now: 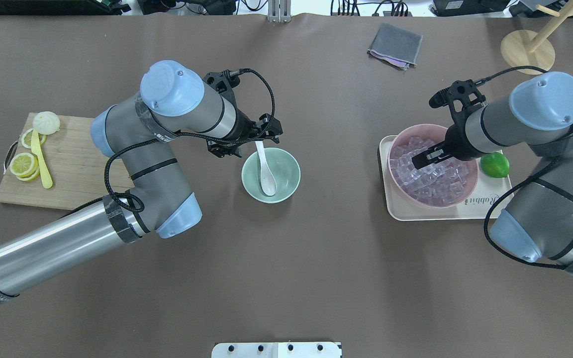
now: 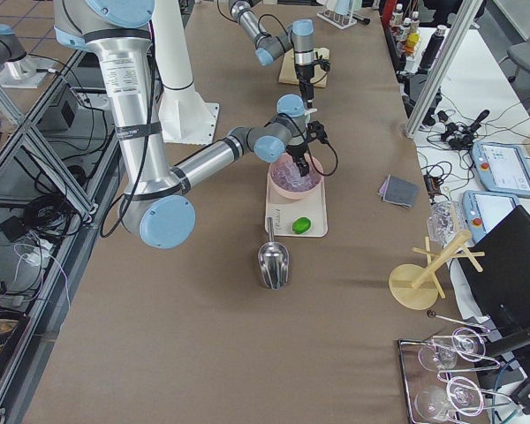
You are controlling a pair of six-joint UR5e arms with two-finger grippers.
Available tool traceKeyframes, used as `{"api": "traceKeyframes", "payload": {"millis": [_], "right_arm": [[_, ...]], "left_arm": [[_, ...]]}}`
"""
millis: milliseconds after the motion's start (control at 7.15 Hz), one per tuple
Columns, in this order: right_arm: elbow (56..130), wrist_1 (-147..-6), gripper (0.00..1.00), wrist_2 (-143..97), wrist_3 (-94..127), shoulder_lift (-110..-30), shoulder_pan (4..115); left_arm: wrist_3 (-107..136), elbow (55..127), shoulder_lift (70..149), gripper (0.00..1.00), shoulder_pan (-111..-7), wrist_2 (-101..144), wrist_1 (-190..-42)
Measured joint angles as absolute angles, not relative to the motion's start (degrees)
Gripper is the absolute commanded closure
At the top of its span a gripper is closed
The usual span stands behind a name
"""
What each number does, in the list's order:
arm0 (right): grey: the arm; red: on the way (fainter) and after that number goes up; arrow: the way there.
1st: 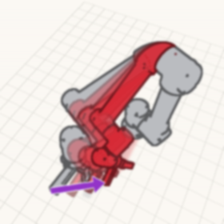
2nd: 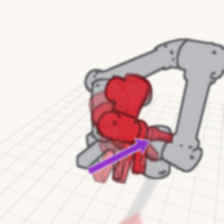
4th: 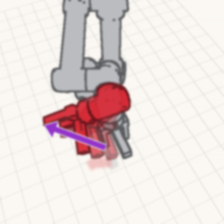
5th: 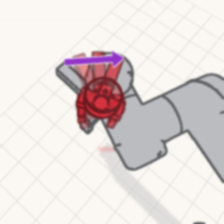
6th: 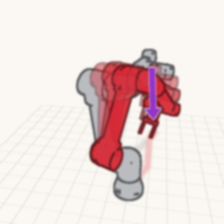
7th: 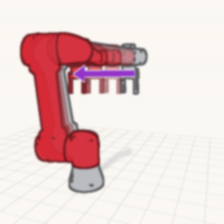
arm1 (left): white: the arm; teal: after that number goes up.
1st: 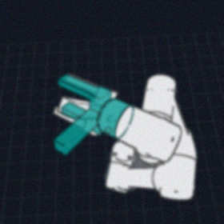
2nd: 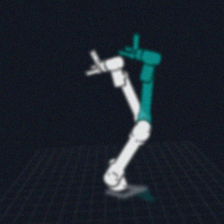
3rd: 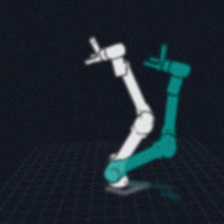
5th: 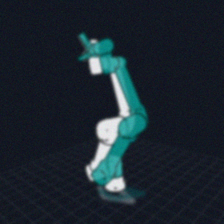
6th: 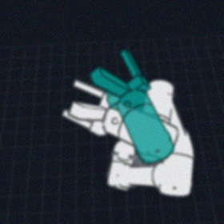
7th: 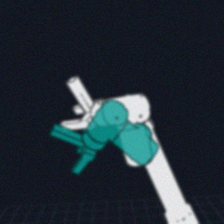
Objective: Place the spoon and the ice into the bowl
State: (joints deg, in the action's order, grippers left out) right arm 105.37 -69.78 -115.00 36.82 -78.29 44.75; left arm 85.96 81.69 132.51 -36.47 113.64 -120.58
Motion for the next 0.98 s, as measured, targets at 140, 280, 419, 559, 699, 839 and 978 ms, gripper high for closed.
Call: {"api": "traceKeyframes", "payload": {"millis": [140, 280, 419, 559, 699, 839, 978], "right_arm": [[105.3, -69.8, 0.44, -114.9, 36.8, -78.6, 44.2], [105.3, -69.8, 0.44, -114.7, 36.8, -78.9, 43.9], [105.3, -69.8, 0.52, -114.6, 36.7, -79.0, 43.7], [105.3, -69.8, 0.59, -114.6, 36.7, -79.0, 43.6], [105.3, -69.8, 0.59, -114.6, 36.7, -79.0, 43.5], [105.3, -69.8, 0.7, -114.6, 36.7, -79.2, 43.5], [105.3, -69.8, 0.91, -114.6, 36.7, -79.3, 43.5]], "left_arm": [[86.0, 81.7, 132.4, 0.02, -36.5, 113.6, -120.6], [85.9, 81.6, 132.4, 0.02, -36.5, 113.6, -120.6], [85.9, 81.6, 132.4, 0.02, -36.6, 113.6, -120.6], [85.9, 81.6, 132.3, 0.02, -36.6, 113.6, -120.7], [85.8, 81.6, 132.0, 0.02, -36.6, 113.4, -121.0], [85.8, 81.6, 131.8, 0.02, -36.6, 113.1, -121.3], [85.7, 81.5, 131.7, 0.02, -36.7, 112.8, -121.6]]}}
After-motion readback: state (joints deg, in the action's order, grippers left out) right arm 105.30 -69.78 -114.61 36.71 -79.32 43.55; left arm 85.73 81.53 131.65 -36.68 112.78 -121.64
